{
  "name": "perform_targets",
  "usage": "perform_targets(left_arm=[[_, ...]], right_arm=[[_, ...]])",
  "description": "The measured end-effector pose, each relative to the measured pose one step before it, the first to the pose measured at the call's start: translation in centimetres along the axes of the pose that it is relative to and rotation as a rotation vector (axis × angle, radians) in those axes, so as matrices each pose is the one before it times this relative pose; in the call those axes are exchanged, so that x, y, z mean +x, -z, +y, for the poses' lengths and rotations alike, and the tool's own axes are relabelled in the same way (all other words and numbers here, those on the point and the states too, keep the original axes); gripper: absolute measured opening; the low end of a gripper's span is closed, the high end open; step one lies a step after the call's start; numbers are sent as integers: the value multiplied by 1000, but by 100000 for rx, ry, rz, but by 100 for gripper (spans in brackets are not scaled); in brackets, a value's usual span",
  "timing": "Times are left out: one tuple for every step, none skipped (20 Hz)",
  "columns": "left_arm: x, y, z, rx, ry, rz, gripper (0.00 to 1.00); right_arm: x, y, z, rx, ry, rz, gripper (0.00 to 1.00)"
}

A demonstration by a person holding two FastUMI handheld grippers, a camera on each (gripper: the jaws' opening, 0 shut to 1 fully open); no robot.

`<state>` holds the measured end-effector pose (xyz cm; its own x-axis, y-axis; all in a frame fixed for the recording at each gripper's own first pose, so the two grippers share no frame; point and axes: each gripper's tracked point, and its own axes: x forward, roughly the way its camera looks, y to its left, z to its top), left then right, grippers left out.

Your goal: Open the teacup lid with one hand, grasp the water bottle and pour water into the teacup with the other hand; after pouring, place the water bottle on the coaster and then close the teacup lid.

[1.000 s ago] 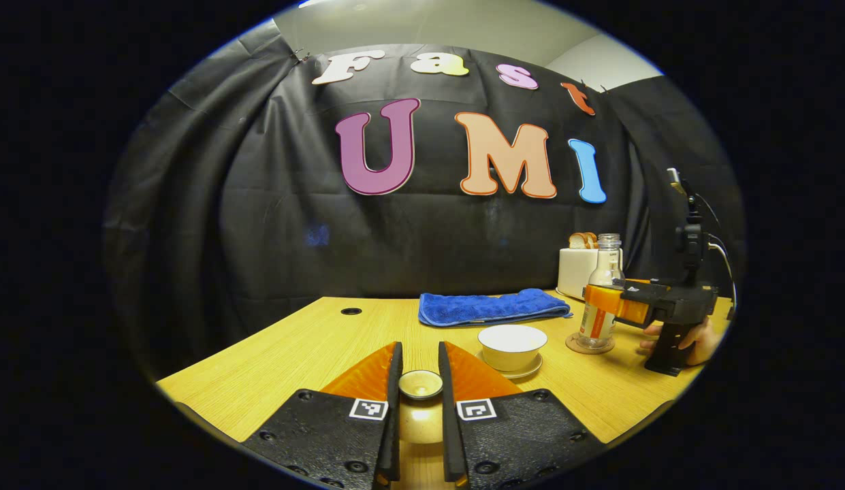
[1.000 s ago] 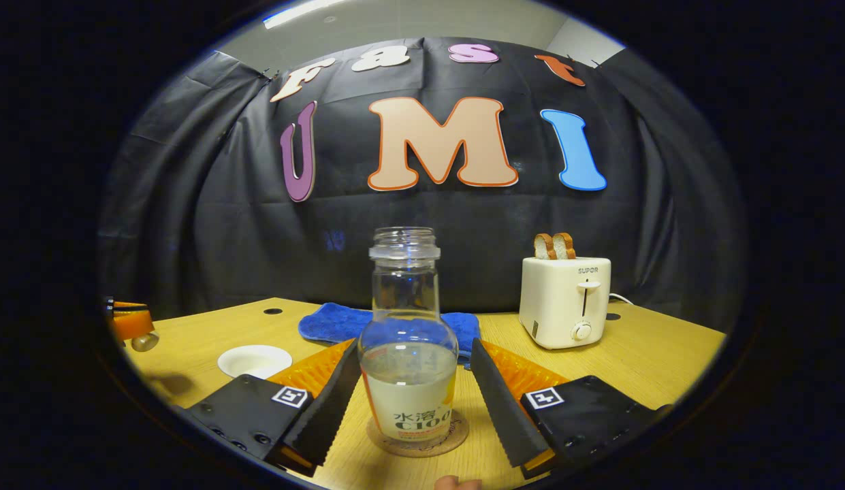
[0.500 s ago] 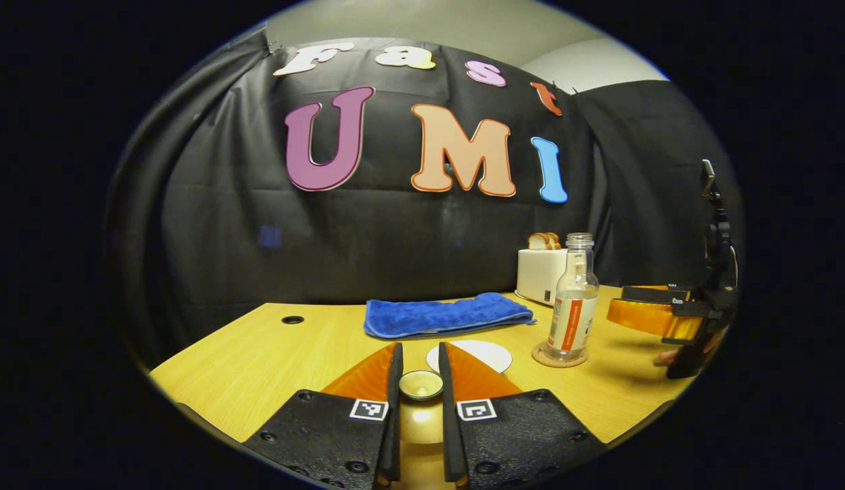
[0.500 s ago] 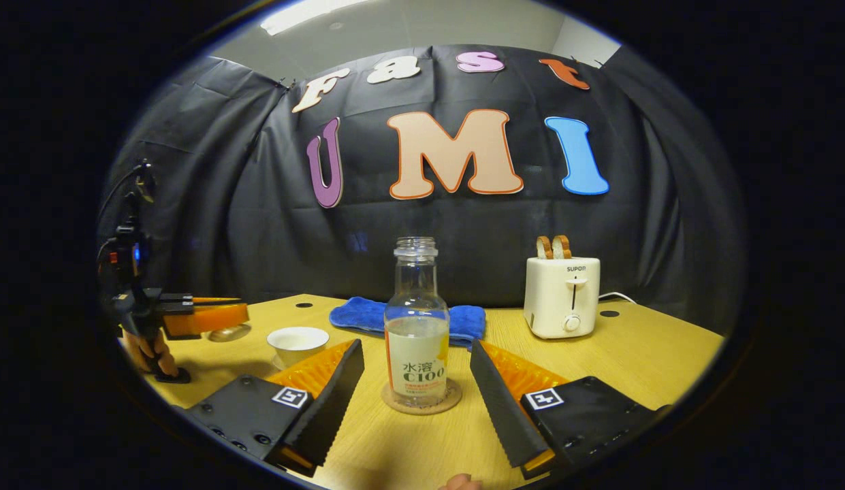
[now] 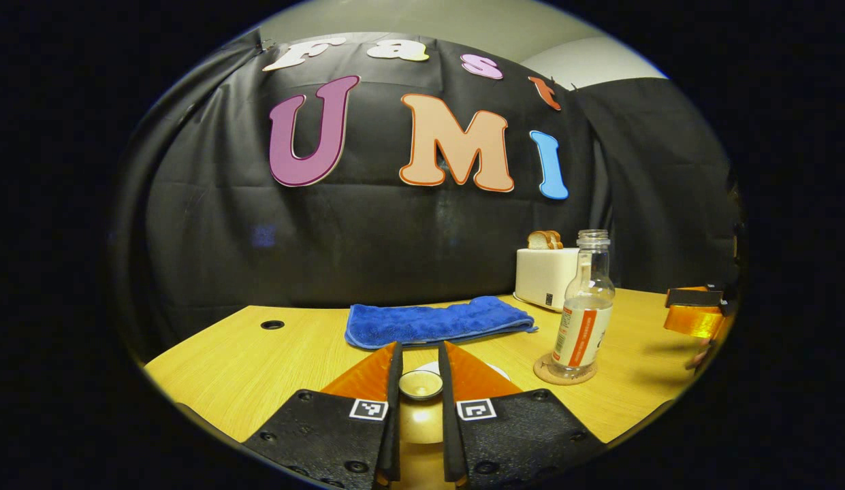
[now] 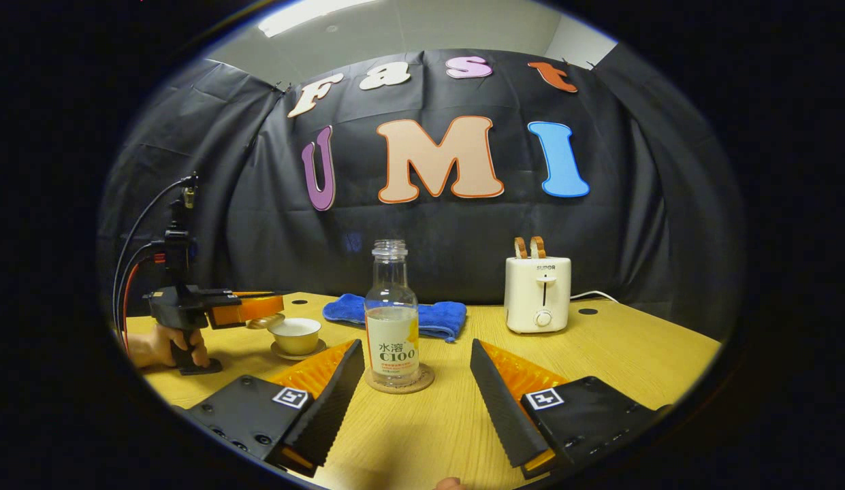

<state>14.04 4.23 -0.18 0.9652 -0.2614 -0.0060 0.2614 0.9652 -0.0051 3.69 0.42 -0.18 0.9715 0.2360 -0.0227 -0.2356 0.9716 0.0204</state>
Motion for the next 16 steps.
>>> perform_targets(left_arm=[[384, 35, -110, -30, -582, 245, 22], [410, 80, -285, -128, -248, 382, 22], [371, -17, -378, -263, 9, -84, 22], [464, 20, -406, 211, 145, 362, 22], [394, 35, -356, -174, -35, 122, 22], [518, 131, -295, 446, 201, 944, 22], [310, 128, -130, 105, -456, 748, 22], [235, -1, -136, 309, -290, 355, 22], [172, 110, -83, 694, -364, 1187, 22], [151, 208, -19, 843, -195, 962, 22], [137, 110, 107, 949, -588, 1443, 22], [193, 533, -152, 883, 120, 2492, 22], [161, 245, -107, 1223, -163, 1892, 22], [90, 219, -93, 1096, 70, 1660, 22], [62, 75, 75, 741, -381, 1001, 22], [10, 34, 46, 345, -239, 640, 22]], right_arm=[[-27, 155, -67, -22, 281, 229, 98], [4, -48, -37, -40, 22, -5, 96], [44, -5, 69, -59, -7, -147, 94], [39, -9, 24, 96, -111, 122, 99], [-146, -12, 199, 29, -595, -122, 99], [84, -30, 30, -58, -127, -38, 98], [-82, 84, -37, 99, 0, 82, 94], [3, -49, -32, -111, -28, -139, 94], [14, -1, 1, 104, 22, 96, 98], [-58, -21, 44, 15, -166, -47, 94], [53, 20, 80, -4, -458, -77, 98], [67, 45, 38, 76, -372, 118, 94], [-69, -12, -49, -35, -35, -87, 94], [30, -67, 1, 14, 15, 47, 94], [-72, 49, 63, 13, -32, 3, 94], [-12, -64, 38, 27, -184, -45, 94]])
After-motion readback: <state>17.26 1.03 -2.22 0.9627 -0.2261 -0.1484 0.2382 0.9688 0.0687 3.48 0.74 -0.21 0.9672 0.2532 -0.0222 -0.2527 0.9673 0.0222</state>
